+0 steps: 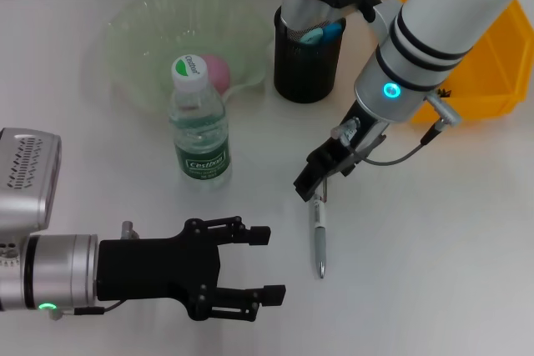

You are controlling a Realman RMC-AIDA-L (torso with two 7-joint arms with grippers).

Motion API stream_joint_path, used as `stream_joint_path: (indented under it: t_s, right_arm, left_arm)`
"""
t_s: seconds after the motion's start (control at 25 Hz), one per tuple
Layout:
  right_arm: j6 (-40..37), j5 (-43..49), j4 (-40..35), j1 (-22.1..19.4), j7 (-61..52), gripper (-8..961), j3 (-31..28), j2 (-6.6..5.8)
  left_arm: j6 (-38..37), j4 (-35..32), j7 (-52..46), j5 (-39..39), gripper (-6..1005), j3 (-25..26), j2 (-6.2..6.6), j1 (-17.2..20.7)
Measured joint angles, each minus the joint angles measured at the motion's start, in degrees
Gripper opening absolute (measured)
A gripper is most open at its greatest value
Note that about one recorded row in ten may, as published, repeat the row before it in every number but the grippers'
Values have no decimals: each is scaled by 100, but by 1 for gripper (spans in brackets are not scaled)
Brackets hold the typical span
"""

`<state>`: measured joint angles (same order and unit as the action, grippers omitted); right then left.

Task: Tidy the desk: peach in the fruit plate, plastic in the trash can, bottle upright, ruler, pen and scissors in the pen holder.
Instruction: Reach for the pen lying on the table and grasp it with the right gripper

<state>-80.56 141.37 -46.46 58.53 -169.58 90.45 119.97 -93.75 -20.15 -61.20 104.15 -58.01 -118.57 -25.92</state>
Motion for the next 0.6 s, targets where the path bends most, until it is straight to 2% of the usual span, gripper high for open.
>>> stream_joint_path:
  t_s: [0.6]
  right_arm:
    - [428,-270,462,162,-5,764,508,0]
  left_arm:
    - [63,11,72,0,829,0,1,17]
